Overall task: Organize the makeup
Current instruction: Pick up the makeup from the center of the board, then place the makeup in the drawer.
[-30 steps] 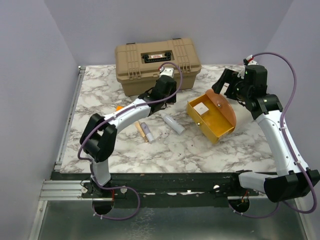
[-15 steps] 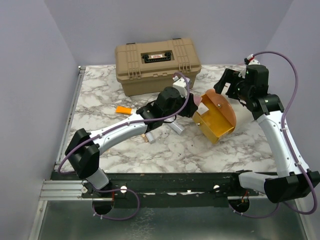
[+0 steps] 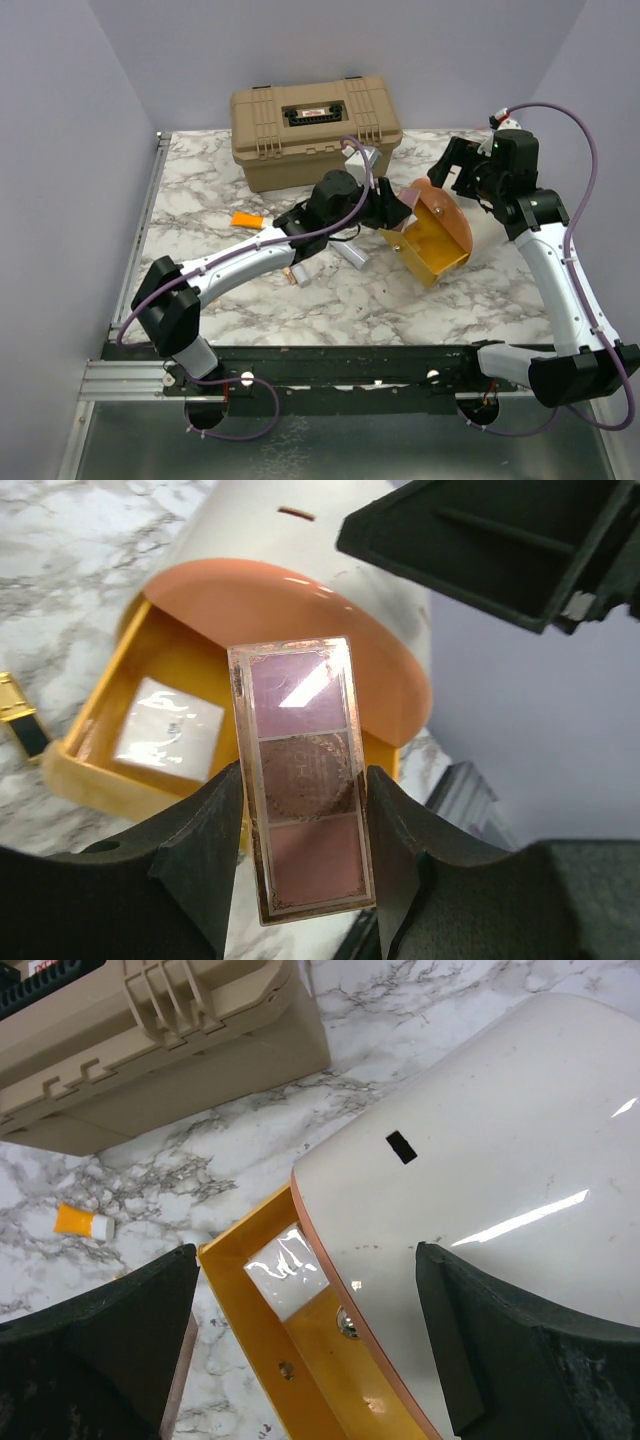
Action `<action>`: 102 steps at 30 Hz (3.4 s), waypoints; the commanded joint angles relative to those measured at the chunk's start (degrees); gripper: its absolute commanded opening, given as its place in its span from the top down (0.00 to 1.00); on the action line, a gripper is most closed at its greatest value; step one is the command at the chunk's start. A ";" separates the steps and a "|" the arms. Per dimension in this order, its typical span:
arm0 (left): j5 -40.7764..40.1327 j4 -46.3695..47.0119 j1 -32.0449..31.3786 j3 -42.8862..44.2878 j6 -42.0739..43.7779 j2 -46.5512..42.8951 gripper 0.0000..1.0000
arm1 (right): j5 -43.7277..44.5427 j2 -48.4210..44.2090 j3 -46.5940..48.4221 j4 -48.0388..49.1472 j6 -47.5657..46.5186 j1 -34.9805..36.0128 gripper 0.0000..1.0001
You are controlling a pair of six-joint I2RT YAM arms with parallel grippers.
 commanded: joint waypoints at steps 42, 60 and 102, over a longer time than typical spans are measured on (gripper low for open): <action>-23.08 -0.80 -13.19 9.16 -14.43 13.81 0.64 | 0.27 -0.76 0.36 0.17 1.16 -0.29 0.04; -21.66 -4.75 -13.73 13.46 -10.37 15.83 0.46 | 0.52 -0.60 -0.10 0.66 1.17 -0.30 0.04; -25.60 4.93 -14.95 -0.24 5.16 1.39 0.42 | 3.77 0.34 0.36 0.47 1.17 -0.29 0.05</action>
